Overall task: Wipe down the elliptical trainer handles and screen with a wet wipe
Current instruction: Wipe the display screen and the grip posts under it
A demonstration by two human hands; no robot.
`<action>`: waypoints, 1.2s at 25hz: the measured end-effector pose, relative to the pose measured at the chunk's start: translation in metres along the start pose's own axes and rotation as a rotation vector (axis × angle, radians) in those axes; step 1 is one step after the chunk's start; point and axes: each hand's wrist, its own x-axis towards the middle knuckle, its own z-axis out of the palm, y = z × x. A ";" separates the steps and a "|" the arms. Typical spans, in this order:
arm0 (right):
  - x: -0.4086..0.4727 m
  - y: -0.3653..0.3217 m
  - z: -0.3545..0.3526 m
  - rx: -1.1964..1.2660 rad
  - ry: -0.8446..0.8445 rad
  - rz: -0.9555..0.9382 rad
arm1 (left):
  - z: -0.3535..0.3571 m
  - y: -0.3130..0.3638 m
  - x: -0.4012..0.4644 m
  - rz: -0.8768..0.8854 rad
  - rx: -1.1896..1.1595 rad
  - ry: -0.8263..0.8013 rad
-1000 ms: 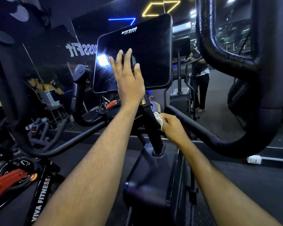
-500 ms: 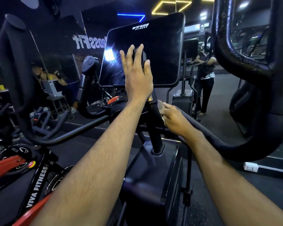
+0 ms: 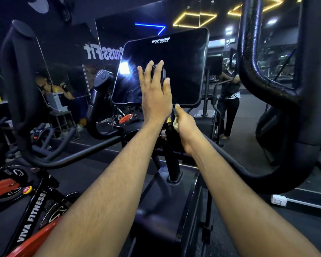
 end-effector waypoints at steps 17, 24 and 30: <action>0.035 0.102 -0.060 -0.694 0.144 -0.597 | -0.002 -0.004 0.001 0.003 -0.020 -0.050; 0.018 0.103 -0.036 -0.359 0.124 -0.305 | -0.005 0.000 0.000 -0.051 -0.009 -0.109; -0.041 0.046 -0.023 -0.299 0.322 -0.370 | -0.039 -0.025 -0.046 -0.136 -0.309 -0.132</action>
